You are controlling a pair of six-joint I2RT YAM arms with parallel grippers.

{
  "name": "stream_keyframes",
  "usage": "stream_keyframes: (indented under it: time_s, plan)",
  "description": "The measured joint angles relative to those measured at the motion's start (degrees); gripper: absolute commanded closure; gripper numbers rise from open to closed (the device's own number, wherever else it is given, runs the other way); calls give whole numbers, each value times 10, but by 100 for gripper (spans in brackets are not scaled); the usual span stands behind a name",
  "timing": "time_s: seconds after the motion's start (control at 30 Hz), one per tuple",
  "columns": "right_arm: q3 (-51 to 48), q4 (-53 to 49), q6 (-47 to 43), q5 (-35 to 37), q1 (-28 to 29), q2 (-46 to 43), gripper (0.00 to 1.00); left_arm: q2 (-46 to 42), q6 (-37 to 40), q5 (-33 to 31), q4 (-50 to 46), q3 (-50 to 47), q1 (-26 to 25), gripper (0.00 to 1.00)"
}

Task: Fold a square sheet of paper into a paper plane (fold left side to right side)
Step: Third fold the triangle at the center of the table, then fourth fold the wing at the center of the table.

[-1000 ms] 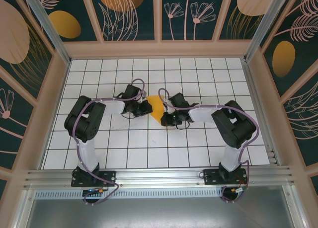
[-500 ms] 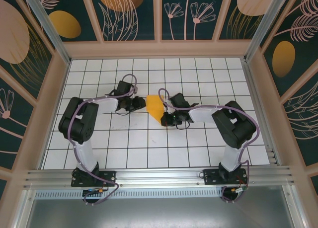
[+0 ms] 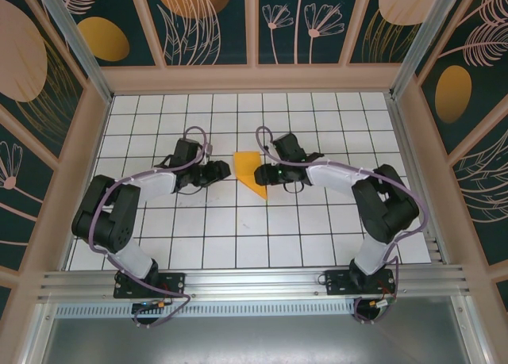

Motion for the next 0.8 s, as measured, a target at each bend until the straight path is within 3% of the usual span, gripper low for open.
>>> stream_keyframes:
  time_s: [0.2,0.3,0.6,0.8]
  plan:
    - [39,-7,-14,25,-2,60,50,23,-24,31,49,-4,-14,46]
    - [39,-18,-20,38,-3,74,58,41,-30,39,64,-3,-24,45]
    - [37,-25,-18,56,-16,77,58,88,-41,43,68,31,-41,43]
    - [37,-25,-18,55,-16,77,58,113,-48,43,73,61,-47,54]
